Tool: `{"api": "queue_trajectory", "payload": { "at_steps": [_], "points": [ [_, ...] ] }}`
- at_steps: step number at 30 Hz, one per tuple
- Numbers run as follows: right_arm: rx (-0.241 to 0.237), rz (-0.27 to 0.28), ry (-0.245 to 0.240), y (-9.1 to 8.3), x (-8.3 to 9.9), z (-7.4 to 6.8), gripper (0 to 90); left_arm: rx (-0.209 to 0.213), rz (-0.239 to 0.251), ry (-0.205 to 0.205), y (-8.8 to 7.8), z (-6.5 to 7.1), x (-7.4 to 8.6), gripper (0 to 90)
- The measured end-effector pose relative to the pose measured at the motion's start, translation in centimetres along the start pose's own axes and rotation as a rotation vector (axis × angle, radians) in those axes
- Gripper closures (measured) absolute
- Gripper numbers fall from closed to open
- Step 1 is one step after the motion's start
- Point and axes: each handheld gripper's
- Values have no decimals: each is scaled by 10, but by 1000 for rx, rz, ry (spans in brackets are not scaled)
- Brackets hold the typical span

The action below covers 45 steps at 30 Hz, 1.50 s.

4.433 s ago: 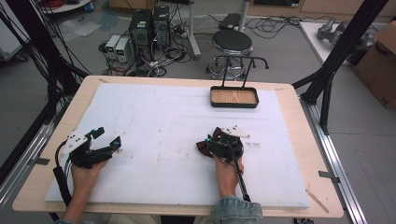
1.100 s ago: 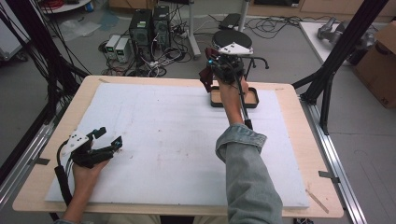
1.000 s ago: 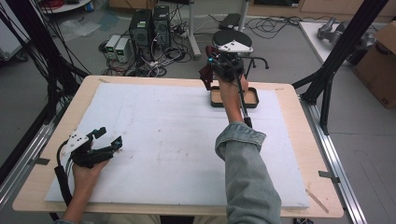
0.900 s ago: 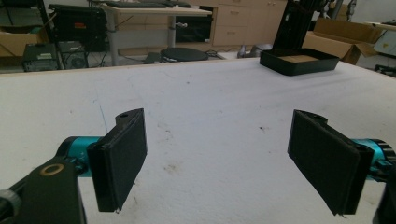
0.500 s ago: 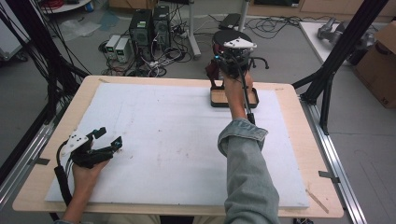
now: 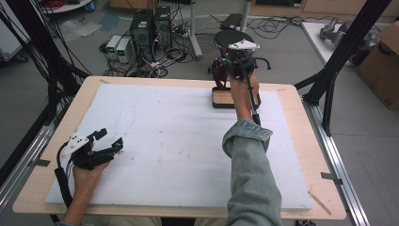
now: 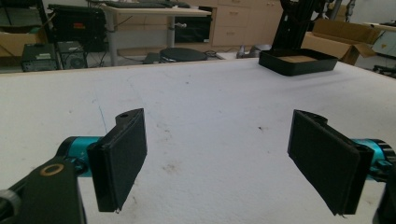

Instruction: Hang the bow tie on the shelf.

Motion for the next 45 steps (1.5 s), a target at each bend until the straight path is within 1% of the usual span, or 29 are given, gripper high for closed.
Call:
{"api": "queue_trajectory", "payload": {
  "at_steps": [5, 8, 9, 13, 16, 17, 20, 24, 33, 36, 40, 45],
  "points": [
    [11, -16, -13, 5, 3, 1, 823, 0, -1, 3, 0, 0, 0, 200],
    [17, -29, -24, 8, 5, -1, 823, 0, 3, -2, 0, 0, 0, 200],
    [20, -32, -38, 10, 6, -2, 823, 1, 2, -1, 0, 0, 0, 200],
    [27, -46, -37, 13, 8, -4, 823, 2, 1, -2, 0, 0, 0, 200],
    [44, -61, -42, 14, 10, -5, 823, 1, 2, -2, 0, 0, 0, 200],
    [38, -62, -37, 15, 11, -5, 823, 3, 1, -1, 0, 0, 0, 200],
    [44, -77, -46, 16, 12, -5, 822, 4, 0, 0, 0, 0, 0, 200],
    [51, -84, -46, 19, 14, -6, 821, 4, 1, 1, 0, 0, 0, 200],
    [56, -78, -47, 19, 14, -5, 813, 7, 1, 2, 0, 0, 0, 200],
    [59, -76, -56, 19, 14, -5, 799, 7, 1, 2, 0, 0, 0, 200],
    [57, -71, -50, 19, 14, -6, 787, 6, 1, 2, 0, 0, 0, 200],
    [62, -65, -55, 18, 13, -5, 771, 7, 1, 2, 0, 0, 0, 200]
  ]
}}
Point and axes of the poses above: each handheld gripper's, and its own axes: y roughly forward along the jaws, x roughly out of its underside, z roughly to its right, and after that the axes turned 13 degrees about y, right-handed
